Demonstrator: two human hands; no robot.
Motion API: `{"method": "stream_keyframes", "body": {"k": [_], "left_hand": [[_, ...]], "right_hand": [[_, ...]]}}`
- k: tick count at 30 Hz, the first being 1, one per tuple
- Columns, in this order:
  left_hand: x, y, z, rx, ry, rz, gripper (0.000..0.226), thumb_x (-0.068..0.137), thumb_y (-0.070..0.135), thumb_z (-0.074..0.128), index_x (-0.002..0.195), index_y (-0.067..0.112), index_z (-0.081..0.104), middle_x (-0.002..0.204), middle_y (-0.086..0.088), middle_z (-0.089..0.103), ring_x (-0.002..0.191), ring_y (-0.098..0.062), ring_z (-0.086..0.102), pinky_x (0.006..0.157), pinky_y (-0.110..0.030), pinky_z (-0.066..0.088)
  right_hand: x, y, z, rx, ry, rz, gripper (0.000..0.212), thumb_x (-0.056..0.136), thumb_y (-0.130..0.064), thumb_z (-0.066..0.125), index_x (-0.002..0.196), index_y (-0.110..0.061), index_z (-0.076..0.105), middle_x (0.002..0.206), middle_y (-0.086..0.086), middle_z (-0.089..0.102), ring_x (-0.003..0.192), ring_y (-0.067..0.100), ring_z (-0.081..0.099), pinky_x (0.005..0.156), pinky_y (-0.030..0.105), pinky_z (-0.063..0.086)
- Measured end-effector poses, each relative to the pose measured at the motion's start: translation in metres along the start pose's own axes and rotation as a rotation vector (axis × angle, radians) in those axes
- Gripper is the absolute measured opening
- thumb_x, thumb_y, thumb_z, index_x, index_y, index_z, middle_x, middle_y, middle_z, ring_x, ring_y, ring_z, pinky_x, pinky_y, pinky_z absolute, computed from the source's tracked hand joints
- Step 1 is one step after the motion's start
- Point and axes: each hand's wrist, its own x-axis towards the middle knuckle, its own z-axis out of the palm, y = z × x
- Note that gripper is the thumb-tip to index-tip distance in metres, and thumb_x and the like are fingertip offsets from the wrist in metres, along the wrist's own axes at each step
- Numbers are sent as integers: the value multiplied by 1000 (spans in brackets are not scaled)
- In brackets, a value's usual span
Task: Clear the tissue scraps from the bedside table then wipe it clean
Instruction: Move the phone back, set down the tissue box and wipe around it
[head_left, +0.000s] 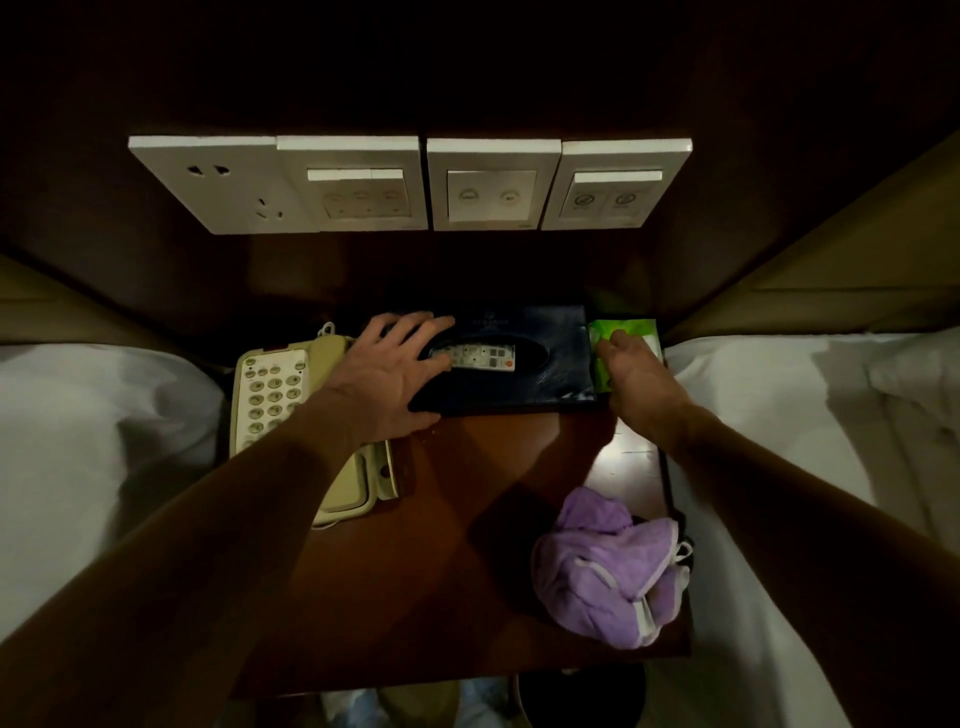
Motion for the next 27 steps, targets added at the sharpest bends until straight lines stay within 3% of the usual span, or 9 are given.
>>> {"method": "stream_keyframes", "body": {"k": [3, 7, 10, 12, 15, 18, 21, 24, 27], "left_hand": [[0, 1, 0, 2, -16, -8, 70, 84, 72, 56, 141, 34, 44, 170, -4, 7, 153, -27, 14, 122, -49, 15], [1, 2, -3, -14, -40, -23, 82, 81, 72, 61, 147, 30, 36, 171, -3, 2, 156, -25, 9, 124, -50, 10], [-8, -3, -4, -102, -22, -3, 95, 78, 72, 62, 155, 29, 26, 172, -1, 3, 157, -21, 9, 125, -49, 7], [-24, -9, -7, -177, 40, -13, 92, 80, 69, 60, 156, 30, 25, 171, 0, 10, 154, -20, 19, 125, -48, 10], [-51, -17, -8, -280, 181, -145, 77, 87, 57, 58, 153, 26, 32, 165, 0, 25, 144, -22, 35, 120, -44, 23], [-88, -33, 0, -428, 267, -445, 64, 91, 45, 60, 147, 23, 39, 152, -2, 39, 132, -24, 46, 110, -44, 34], [-125, -49, 20, -629, 239, -782, 56, 96, 40, 60, 143, 17, 41, 140, -8, 45, 125, -30, 52, 103, -47, 40], [-154, -52, 45, -882, 64, -1025, 70, 97, 47, 61, 151, 13, 33, 149, -14, 41, 135, -36, 47, 110, -51, 41], [-167, -48, 68, -1110, 13, -1102, 90, 89, 55, 69, 156, 13, 27, 154, -16, 40, 137, -36, 47, 112, -54, 43]], "right_hand": [[0, 0, -3, 2, -17, -1, 68, 75, 7, 69, 139, -4, 50, 131, 18, 48, 122, 38, 48, 103, 44, 44], [-8, 0, -17, -33, 22, -17, 71, 73, 0, 71, 139, -12, 46, 129, 12, 49, 106, 40, 61, 84, 43, 51], [-22, -10, -36, -111, 105, -35, 70, 73, -1, 69, 138, -9, 45, 129, 15, 48, 97, 45, 63, 74, 47, 51], [-35, -21, -47, -103, 224, -29, 58, 75, -2, 70, 128, -8, 48, 121, 16, 46, 85, 46, 62, 65, 48, 52], [-55, -44, -57, 141, 470, 53, 39, 86, -6, 65, 120, -10, 47, 120, 13, 41, 78, 41, 58, 63, 50, 52], [-68, -98, -51, 436, 626, -31, 26, 89, -5, 64, 112, -10, 53, 110, 12, 50, 78, 31, 57, 70, 45, 49], [-76, -173, -22, 723, 476, -54, 14, 90, -11, 69, 99, -18, 60, 90, 5, 61, 74, 19, 60, 73, 48, 54], [-88, -250, 9, 775, 133, -12, 33, 91, -35, 71, 118, -24, 56, 115, -3, 55, 99, 14, 61, 87, 41, 57], [-91, -302, 29, 769, 34, 64, 59, 87, -48, 71, 134, -25, 45, 128, -4, 43, 123, 21, 48, 102, 45, 50]]}}
